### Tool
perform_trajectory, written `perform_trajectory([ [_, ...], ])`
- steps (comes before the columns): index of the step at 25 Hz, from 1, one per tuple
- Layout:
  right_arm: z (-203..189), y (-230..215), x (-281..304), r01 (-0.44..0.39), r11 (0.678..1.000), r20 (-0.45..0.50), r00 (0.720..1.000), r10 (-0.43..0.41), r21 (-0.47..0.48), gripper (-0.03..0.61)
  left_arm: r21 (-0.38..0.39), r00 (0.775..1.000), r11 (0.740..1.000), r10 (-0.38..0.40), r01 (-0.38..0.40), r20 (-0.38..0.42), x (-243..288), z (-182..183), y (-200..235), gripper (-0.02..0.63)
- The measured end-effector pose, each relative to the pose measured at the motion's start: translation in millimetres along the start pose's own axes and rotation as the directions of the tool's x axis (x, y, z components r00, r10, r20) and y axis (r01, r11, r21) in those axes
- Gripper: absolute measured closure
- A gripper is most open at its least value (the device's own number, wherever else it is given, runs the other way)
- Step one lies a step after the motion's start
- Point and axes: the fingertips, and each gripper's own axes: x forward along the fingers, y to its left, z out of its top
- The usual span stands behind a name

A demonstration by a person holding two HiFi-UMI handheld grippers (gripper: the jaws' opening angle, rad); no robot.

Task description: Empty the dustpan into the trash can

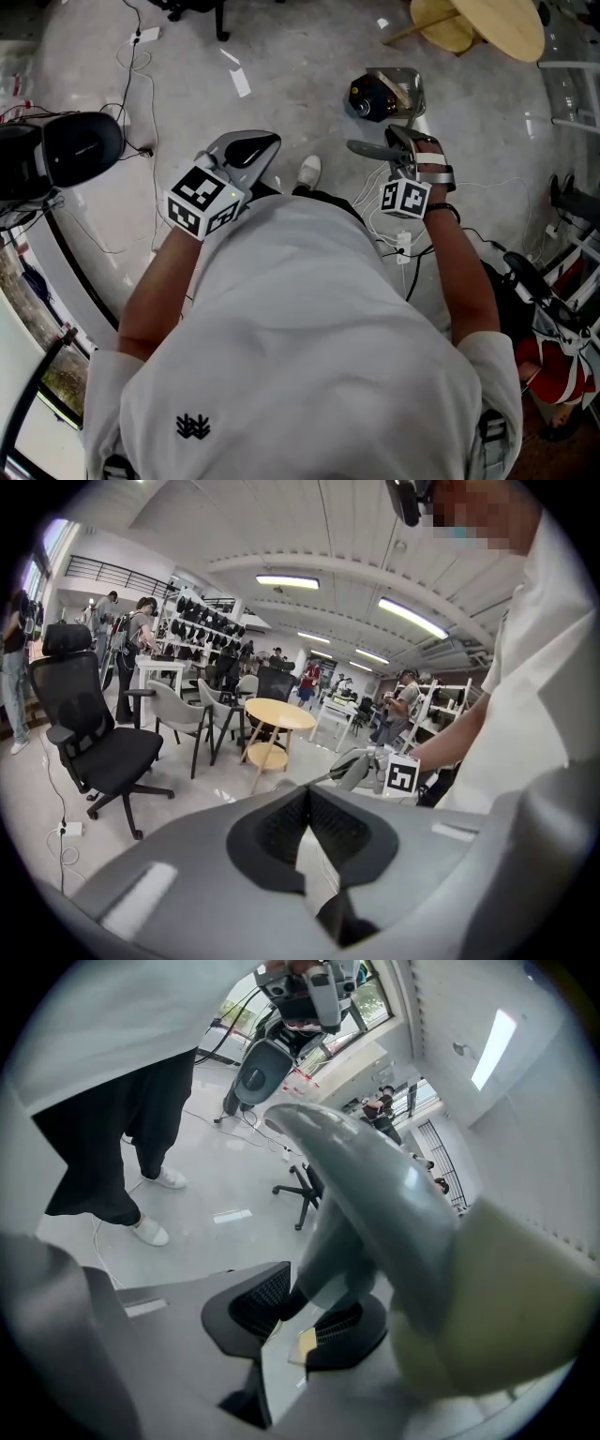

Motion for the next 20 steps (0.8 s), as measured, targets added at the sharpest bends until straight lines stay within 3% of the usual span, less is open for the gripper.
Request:
perform_trajectory([
  [10,33,25,5,-0.042,0.988,0.015,0.999,0.045,-0.149,0.526,-0.006,1.0,1.0,-0.014,0.014,-0.002,-4,-11,0,0.558],
  [20,30,11,9,-0.011,0.997,-0.018,1.0,0.009,-0.073,0.526,-0.016,1.0,1.0,0.0,0.001,0.008,-23,-22,9,0.558],
])
